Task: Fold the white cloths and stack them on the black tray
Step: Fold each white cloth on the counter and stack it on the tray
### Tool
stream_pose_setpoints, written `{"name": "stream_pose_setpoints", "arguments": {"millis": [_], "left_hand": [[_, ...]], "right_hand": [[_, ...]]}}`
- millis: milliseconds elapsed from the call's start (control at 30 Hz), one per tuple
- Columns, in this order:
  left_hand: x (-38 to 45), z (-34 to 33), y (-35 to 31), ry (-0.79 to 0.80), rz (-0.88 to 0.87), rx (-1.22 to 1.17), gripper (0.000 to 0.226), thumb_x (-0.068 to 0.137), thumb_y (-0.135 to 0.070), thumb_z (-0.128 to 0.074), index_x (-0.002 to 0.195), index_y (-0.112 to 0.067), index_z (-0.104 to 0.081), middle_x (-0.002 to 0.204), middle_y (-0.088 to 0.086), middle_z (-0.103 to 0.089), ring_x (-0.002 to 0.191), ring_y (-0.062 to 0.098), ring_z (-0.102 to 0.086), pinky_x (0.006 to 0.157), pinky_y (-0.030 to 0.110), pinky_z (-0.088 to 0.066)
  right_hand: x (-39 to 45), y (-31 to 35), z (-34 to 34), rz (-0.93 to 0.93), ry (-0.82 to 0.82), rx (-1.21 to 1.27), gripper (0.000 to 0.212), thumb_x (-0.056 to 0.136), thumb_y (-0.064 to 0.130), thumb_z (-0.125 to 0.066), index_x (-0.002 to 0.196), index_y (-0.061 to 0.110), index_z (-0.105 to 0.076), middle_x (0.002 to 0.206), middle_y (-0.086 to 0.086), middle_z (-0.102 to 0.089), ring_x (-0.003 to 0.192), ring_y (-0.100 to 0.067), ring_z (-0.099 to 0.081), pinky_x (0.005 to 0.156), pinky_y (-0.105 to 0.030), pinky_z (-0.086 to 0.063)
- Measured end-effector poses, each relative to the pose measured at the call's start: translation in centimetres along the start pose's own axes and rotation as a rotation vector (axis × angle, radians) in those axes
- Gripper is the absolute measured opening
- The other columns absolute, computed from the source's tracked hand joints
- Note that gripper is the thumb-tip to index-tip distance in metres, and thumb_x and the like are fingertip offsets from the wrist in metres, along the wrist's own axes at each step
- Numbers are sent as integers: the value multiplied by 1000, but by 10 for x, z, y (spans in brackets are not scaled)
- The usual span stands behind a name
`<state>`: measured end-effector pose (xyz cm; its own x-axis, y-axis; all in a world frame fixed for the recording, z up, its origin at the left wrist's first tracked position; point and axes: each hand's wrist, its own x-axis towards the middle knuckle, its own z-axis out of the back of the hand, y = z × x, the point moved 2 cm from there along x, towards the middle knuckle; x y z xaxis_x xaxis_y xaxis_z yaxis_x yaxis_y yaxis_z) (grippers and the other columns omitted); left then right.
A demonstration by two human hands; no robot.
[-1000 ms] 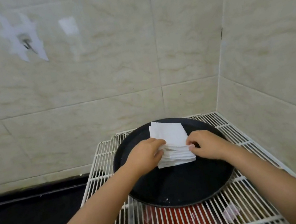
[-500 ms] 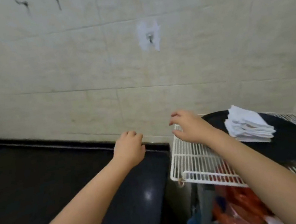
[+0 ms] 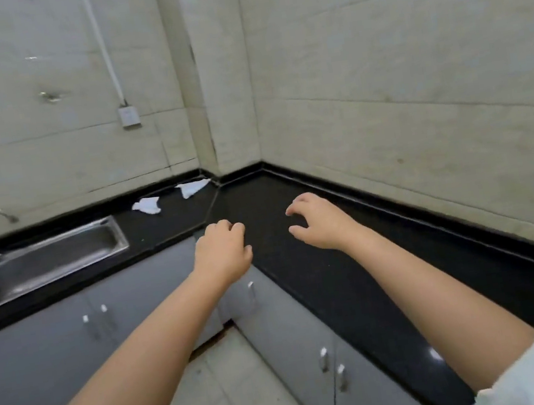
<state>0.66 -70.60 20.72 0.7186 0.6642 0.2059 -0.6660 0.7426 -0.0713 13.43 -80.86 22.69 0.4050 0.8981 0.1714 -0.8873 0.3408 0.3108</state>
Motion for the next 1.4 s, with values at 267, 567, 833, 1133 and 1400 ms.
{"name": "stream_pose_setpoints", "arguments": {"millis": [267, 567, 833, 1133, 1400], "left_hand": [[107, -30, 179, 62, 198, 136, 38, 94, -31, -42, 125, -10, -46, 129, 13, -48, 121, 33, -44, 94, 41, -41], [255, -32, 352, 16, 314, 218, 42, 95, -34, -42, 129, -9, -43, 132, 13, -46, 123, 31, -41, 97, 39, -38], [380, -98, 499, 57, 329, 164, 43, 95, -36, -42, 129, -10, -41, 131, 11, -46, 124, 29, -40, 99, 39, -37], [521, -193, 643, 248, 259, 69, 41, 95, -34, -42, 128, -10, -42, 132, 12, -45, 125, 29, -39, 100, 41, -37], [579, -268, 691, 379, 206, -10, 45, 96, -33, -41, 135, -11, -37, 137, 11, -42, 128, 28, -39, 101, 40, -37]], "right_hand": [[197, 89, -85, 136, 28, -78, 45, 91, 25, -49, 134, 13, -42, 143, -8, -35, 129, -28, -37, 103, -42, -37], [417, 163, -146, 181, 58, -106, 47, 91, 27, -48, 134, 12, -40, 138, -11, -41, 126, -31, -39, 99, -41, -37], [590, 207, -251, 163, 148, -123, 47, 91, 28, -48, 135, 12, -40, 140, -12, -40, 126, -31, -41, 100, -42, -38], [771, 218, -379, -98, 333, -70, 40, 92, 26, -48, 128, 11, -45, 133, -13, -46, 121, -30, -46, 98, -44, -42], [860, 194, -482, -295, 423, 20, 41, 93, 21, -44, 131, 8, -42, 133, -17, -47, 123, -36, -44, 99, -46, -40]]}}
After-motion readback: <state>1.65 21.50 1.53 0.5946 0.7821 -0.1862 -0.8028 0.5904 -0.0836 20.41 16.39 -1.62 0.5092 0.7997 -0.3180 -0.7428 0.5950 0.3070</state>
